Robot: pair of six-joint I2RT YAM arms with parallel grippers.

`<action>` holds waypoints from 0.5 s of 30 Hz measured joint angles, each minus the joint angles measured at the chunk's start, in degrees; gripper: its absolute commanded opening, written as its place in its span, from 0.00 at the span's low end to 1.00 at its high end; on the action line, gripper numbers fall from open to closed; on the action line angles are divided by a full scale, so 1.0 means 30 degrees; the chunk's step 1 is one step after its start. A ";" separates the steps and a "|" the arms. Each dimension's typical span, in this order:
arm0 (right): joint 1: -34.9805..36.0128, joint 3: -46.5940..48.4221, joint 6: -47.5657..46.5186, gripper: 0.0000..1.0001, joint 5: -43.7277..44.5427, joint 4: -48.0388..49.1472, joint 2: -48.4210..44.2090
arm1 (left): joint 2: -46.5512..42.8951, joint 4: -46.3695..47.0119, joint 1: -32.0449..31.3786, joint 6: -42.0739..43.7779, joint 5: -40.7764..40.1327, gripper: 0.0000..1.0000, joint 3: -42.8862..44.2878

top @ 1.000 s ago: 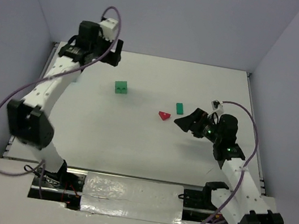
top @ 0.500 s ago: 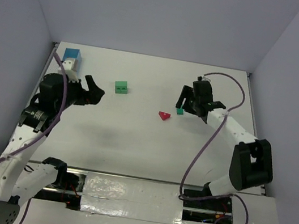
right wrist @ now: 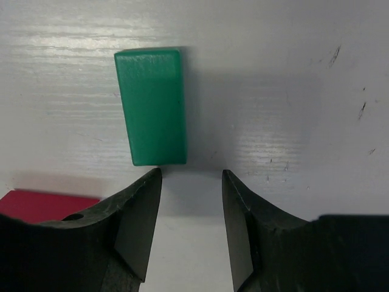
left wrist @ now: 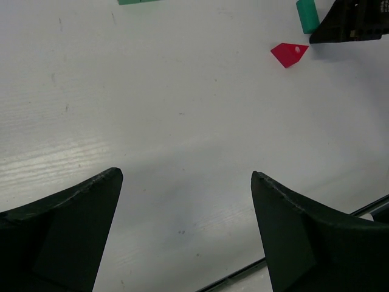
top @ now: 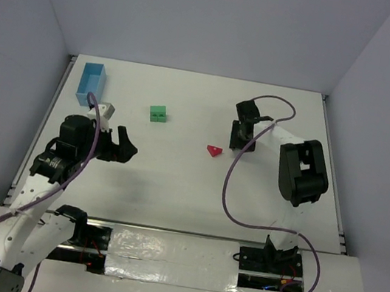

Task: Build the wood block tower

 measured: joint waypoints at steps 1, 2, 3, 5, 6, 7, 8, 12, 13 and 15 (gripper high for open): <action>0.0000 0.0255 -0.0124 0.54 -0.0007 -0.0117 0.0124 | -0.0007 0.0131 -0.0022 0.0000 0.0117 1.00 0.0000; 0.0000 0.0415 -0.0255 0.57 -0.0051 -0.0138 0.0211 | 0.0087 0.0226 -0.0044 0.0007 0.0226 1.00 0.0000; 0.0000 0.0525 -0.0364 0.58 -0.0087 -0.0175 0.0270 | 0.0219 0.0270 -0.0087 0.0007 0.0335 1.00 0.0000; -0.0007 0.0619 -0.0495 0.61 -0.0248 -0.0219 0.0299 | 0.0605 0.0262 -0.0189 0.0007 0.0539 1.00 0.0000; -0.0007 0.0619 -0.0525 0.67 -0.0415 -0.0248 0.0299 | 0.0772 0.0248 -0.0262 0.0007 0.0612 0.99 0.0000; -0.0007 0.0619 -0.0517 0.68 -0.0546 -0.0255 0.0299 | 0.0845 0.0255 -0.0335 0.0007 0.0678 0.99 0.0000; -0.0007 0.0619 -0.0546 0.68 -0.0780 -0.0255 0.0299 | 0.0845 0.0262 -0.0415 0.0007 0.0736 0.99 0.0000; 0.0000 0.0787 -0.0474 0.68 -0.1231 -0.0401 0.0335 | 0.0794 0.0277 -0.0656 0.0007 0.0954 0.99 0.0000; 0.0000 0.1064 -0.0481 0.66 -0.1239 -0.0568 0.0466 | 0.0794 0.0284 -0.0692 0.0007 0.0998 0.99 0.0000; 0.0000 0.1829 -0.0503 0.60 -0.1166 -0.0692 0.0896 | 0.0787 0.0284 -0.0765 0.0007 0.1035 0.99 0.0000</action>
